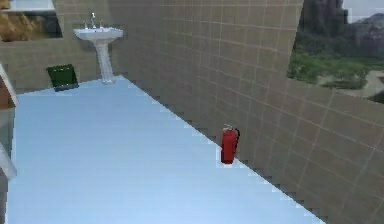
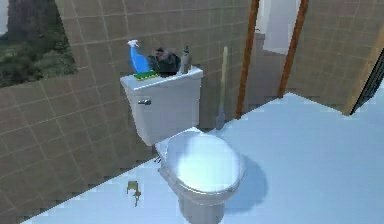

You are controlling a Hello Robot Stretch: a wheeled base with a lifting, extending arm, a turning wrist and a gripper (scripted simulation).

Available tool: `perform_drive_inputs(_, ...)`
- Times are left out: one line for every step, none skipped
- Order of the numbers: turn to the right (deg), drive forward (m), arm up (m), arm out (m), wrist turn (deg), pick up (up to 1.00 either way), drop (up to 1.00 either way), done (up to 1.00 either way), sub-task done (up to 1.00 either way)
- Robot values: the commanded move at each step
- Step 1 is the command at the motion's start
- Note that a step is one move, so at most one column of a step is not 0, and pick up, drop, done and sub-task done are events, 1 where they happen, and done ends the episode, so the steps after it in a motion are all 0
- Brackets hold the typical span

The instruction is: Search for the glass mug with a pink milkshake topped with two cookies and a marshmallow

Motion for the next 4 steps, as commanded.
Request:
perform_drive_inputs(0.0,0.55,0.00,0.00,0.0,0.00,0.00,0.00,0.00)
perform_drive_inputs(-45.0,0.00,0.00,0.00,0.0,0.00,0.00,0.00,0.00)
perform_drive_inputs(0.0,1.00,0.00,0.00,0.0,0.00,0.00,0.00,0.00)
perform_drive_inputs(0.0,1.00,0.00,0.00,0.0,0.00,0.00,0.00,0.00)
